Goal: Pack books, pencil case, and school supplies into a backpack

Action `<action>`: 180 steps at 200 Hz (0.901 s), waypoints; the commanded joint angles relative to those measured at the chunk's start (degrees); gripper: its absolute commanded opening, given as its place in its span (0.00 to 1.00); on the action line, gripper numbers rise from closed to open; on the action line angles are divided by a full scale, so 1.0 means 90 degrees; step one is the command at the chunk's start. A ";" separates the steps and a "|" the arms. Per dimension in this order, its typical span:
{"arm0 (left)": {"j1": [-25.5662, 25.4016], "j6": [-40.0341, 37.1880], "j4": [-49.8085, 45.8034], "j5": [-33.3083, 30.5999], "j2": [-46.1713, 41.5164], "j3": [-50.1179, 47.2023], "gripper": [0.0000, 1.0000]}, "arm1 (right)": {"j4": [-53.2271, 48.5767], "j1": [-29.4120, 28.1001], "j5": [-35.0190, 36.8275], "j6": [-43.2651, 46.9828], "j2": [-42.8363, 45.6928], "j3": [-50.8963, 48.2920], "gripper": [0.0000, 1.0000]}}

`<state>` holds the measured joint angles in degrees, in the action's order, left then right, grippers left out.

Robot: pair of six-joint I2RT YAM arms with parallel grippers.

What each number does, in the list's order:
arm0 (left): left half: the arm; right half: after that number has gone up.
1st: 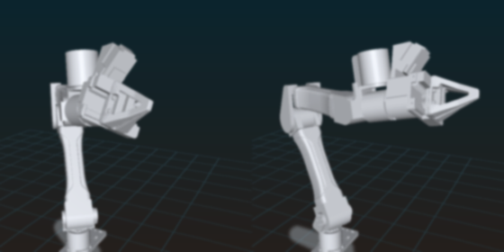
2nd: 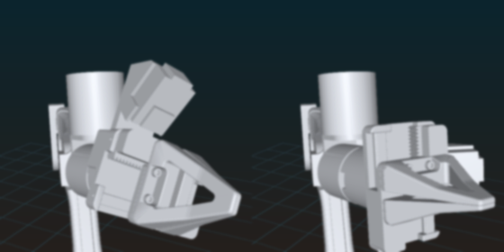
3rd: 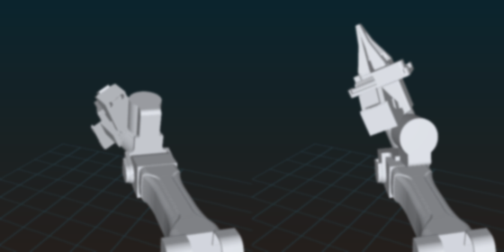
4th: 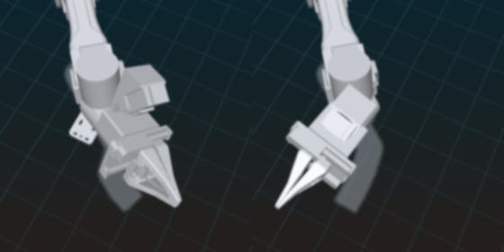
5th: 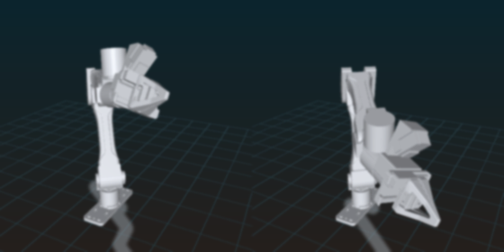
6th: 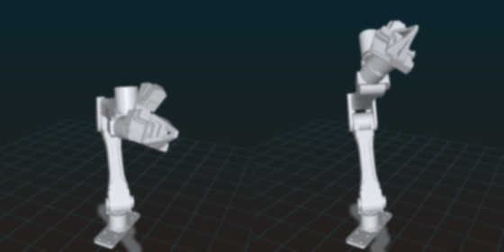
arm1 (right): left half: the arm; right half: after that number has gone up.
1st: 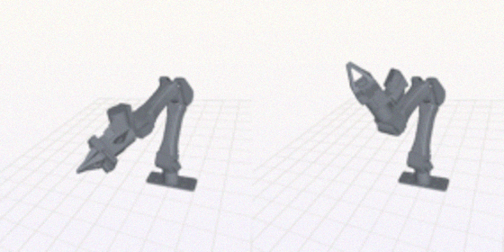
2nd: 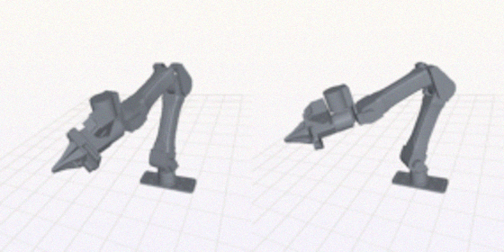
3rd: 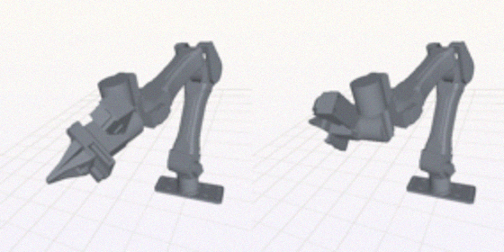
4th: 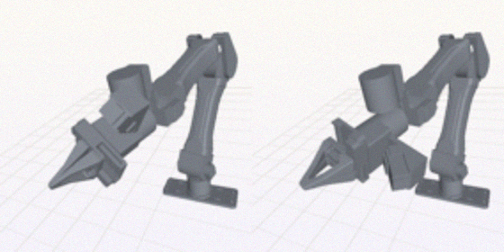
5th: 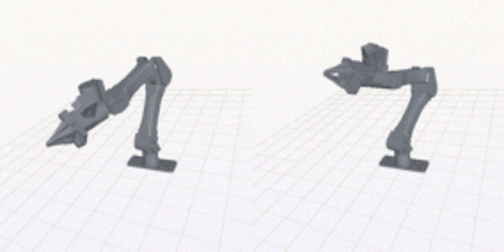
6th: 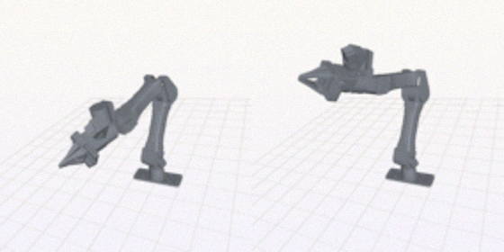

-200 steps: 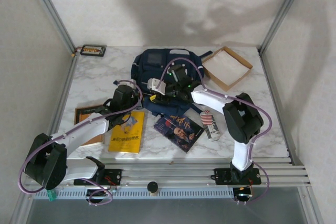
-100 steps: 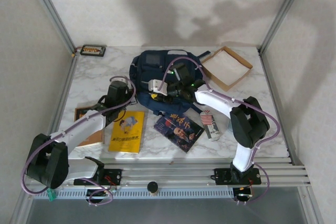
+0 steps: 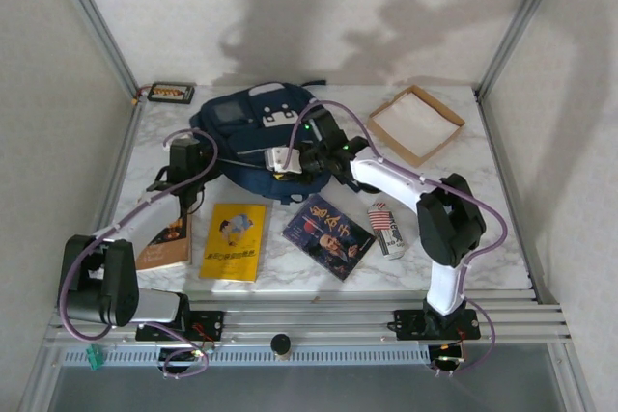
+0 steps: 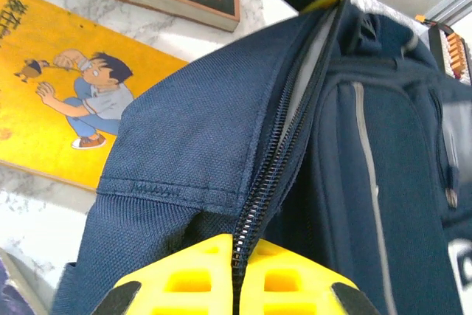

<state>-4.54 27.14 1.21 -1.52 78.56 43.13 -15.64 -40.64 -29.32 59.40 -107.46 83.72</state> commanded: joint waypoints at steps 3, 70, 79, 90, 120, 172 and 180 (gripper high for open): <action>0.0377 0.0159 0.0373 -0.0896 0.0375 0.0162 0.00 | -0.0507 0.0286 0.0387 0.0236 -0.0101 0.0137 0.00; 0.0265 -0.0085 0.0602 0.0140 0.1669 0.1043 0.00 | 0.0448 0.0121 0.0772 -0.0460 -0.0196 -0.0307 0.06; 0.0265 -0.0066 0.0645 0.0184 0.1574 0.0936 0.00 | 0.0403 -0.0035 0.0741 -0.0755 -0.0258 -0.0168 0.21; 0.0270 -0.0071 0.0500 0.0272 0.1489 0.0928 0.05 | 0.0281 -0.0113 0.0761 -0.1037 -0.0326 0.0028 0.29; 0.0264 0.0109 0.0060 0.0597 0.0956 0.0688 0.52 | 0.0587 -0.0160 0.1305 -0.2806 -0.0069 0.0118 0.51; -0.0281 0.1294 -0.0565 0.1139 -0.0904 -0.0265 0.63 | 0.0441 0.0471 0.0849 -0.5813 0.1876 -0.1649 0.60; -0.0596 0.1564 -0.0622 0.1204 -0.1148 -0.0447 0.65 | 0.0413 0.0597 0.0828 -0.6424 0.2197 -0.2071 0.63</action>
<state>-4.49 33.36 0.08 5.43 73.91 43.27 -11.33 -38.37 -19.77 20.84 -96.23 72.84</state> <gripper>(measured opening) 0.631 0.599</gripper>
